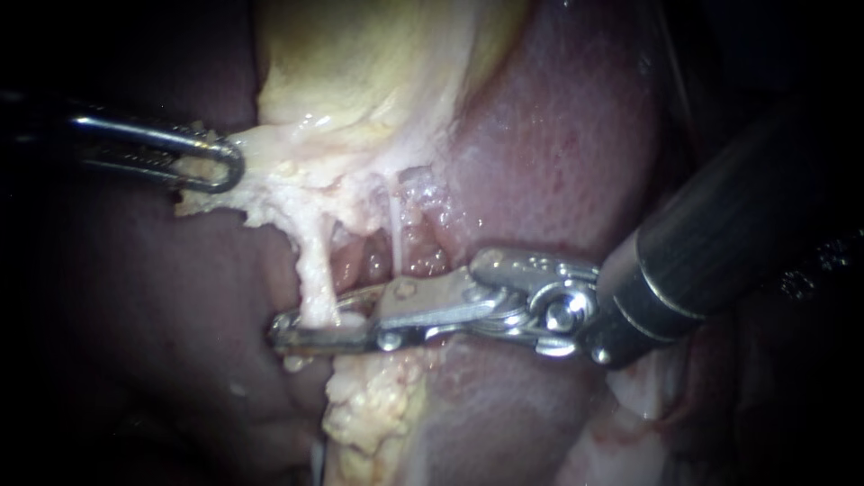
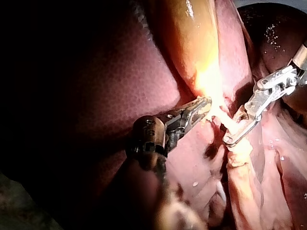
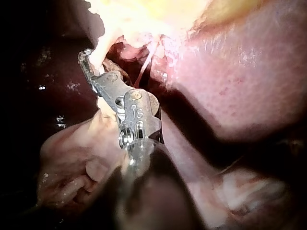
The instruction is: Going back second clip left tube
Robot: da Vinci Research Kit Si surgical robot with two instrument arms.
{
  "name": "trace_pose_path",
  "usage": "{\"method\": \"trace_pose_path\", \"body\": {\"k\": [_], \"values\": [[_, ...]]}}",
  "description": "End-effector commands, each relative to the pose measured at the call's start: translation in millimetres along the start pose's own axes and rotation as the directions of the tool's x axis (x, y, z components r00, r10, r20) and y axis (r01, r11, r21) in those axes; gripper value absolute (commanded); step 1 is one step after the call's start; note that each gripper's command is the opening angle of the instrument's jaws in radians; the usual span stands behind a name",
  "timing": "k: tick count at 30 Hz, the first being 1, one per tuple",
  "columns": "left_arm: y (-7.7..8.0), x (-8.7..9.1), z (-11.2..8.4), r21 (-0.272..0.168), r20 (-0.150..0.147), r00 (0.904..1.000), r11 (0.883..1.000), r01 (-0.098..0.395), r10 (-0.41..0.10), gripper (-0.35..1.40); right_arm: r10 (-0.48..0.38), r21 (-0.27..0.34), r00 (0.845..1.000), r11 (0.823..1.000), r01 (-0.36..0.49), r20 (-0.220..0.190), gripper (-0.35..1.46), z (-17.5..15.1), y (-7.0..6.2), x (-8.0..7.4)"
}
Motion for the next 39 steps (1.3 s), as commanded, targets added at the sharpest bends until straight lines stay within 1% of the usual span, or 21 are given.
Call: {"method": "trace_pose_path", "body": {"k": [1, 2, 4, 5, 6, 8, 9, 11, 14, 17, 20, 21, 25, 27, 30, 34, 39], "values": [[0.0, 0.0, 0.0, 0.000, 0.000, 1.0000, 1.000, 0.000, 0.000, -0.35, 0.000, 0.002, 1.000, 1.000, 0.000, 0.003, -0.35, 0.0, 0.0, 0.0], [0.0, 0.0, 0.0, 0.000, 0.000, 1.0000, 1.000, 0.000, 0.000, -0.35, 0.000, 0.007, 1.000, 1.000, 0.000, 0.006, -0.35, 0.0, 0.0, 0.0], [0.0, 0.0, 0.0, 0.000, 0.000, 1.0000, 1.000, 0.000, 0.000, -0.35, 0.000, 0.042, 1.000, 0.999, 0.000, 0.001, -0.32, 0.1, 0.1, -0.1], [0.0, 0.0, 0.0, -0.001, 0.000, 1.0000, 1.000, 0.000, 0.000, -0.35, -0.002, 0.051, 1.000, 0.999, 0.002, -0.007, -0.12, 0.2, 0.1, -0.3], [-0.1, 0.0, 0.0, -0.001, 0.000, 1.0000, 1.000, -0.001, 0.001, -0.35, 0.003, 0.053, 1.000, 0.999, -0.002, -0.012, -0.01, 0.2, 0.2, -0.4], [-0.1, 0.0, 0.0, -0.001, 0.000, 1.0000, 1.000, -0.001, 0.001, -0.35, -0.017, 0.057, 1.000, 0.998, 0.019, -0.026, 0.24, 0.7, 0.5, -0.7], [-0.1, 0.0, 0.0, -0.001, 0.000, 1.0000, 1.000, -0.001, 0.001, -0.35, -0.018, 0.059, 0.999, 0.998, 0.020, -0.028, 0.32, 0.9, 0.7, -0.9], [-0.1, 0.0, 0.0, -0.001, 0.000, 1.0000, 1.000, -0.001, 0.001, -0.35, -0.022, 0.051, 0.999, 0.998, 0.023, -0.030, 0.42, 1.5, 1.2, -1.2], [-0.1, 0.0, 0.0, -0.001, 0.000, 1.0000, 1.000, -0.001, 0.001, -0.35, -0.038, 0.038, 0.998, 0.998, 0.039, -0.042, 0.46, 2.2, 1.8, -1.7], [-0.1, 0.0, 0.0, -0.001, 0.000, 1.0000, 1.000, -0.001, 0.001, -0.35, -0.075, 0.025, 0.996, 0.997, 0.077, -0.055, 0.48, 2.5, 2.6, -2.0], [-0.1, 0.0, 0.0, 0.000, 0.000, 1.0000, 1.000, -0.001, 0.001, -0.35, -0.123, -0.021, 0.990, 0.992, 0.122, -0.068, 0.49, 2.6, 3.4, -2.1], [-0.1, -0.1, 0.0, 0.000, 0.000, 1.0000, 1.000, -0.001, 0.001, -0.35, -0.141, -0.043, 0.987, 0.990, 0.138, -0.073, 0.49, 2.5, 3.8, -2.0], [-0.1, -0.1, 0.0, 0.000, 0.000, 1.0000, 1.000, -0.001, 0.001, -0.35, -0.186, -0.098, 0.979, 0.979, 0.178, -0.081, 0.49, 2.1, 5.3, -2.1], [-0.1, -0.1, 0.0, 0.002, -0.001, 1.0000, 1.000, -0.001, 0.001, -0.35, -0.194, -0.119, 0.977, 0.976, 0.183, -0.084, 0.49, 1.8, 6.0, -2.1], [-0.1, -0.1, 0.0, 0.002, -0.001, 1.0000, 1.000, -0.001, 0.001, -0.35, -0.216, -0.144, 0.973, 0.969, 0.202, -0.084, 0.50, 1.3, 6.7, -2.3], [-0.1, -0.1, 0.0, 0.002, -0.001, 1.0000, 1.000, -0.001, 0.001, -0.35, -0.226, -0.164, 0.970, 0.964, 0.210, -0.085, 0.50, 0.5, 7.2, -2.3], [0.0, -0.1, 0.0, 0.002, -0.001, 1.0000, 1.000, -0.001, 0.001, -0.35, -0.231, -0.164, 0.969, 0.963, 0.215, -0.084, 0.50, -0.2, 7.2, -2.5]]}}
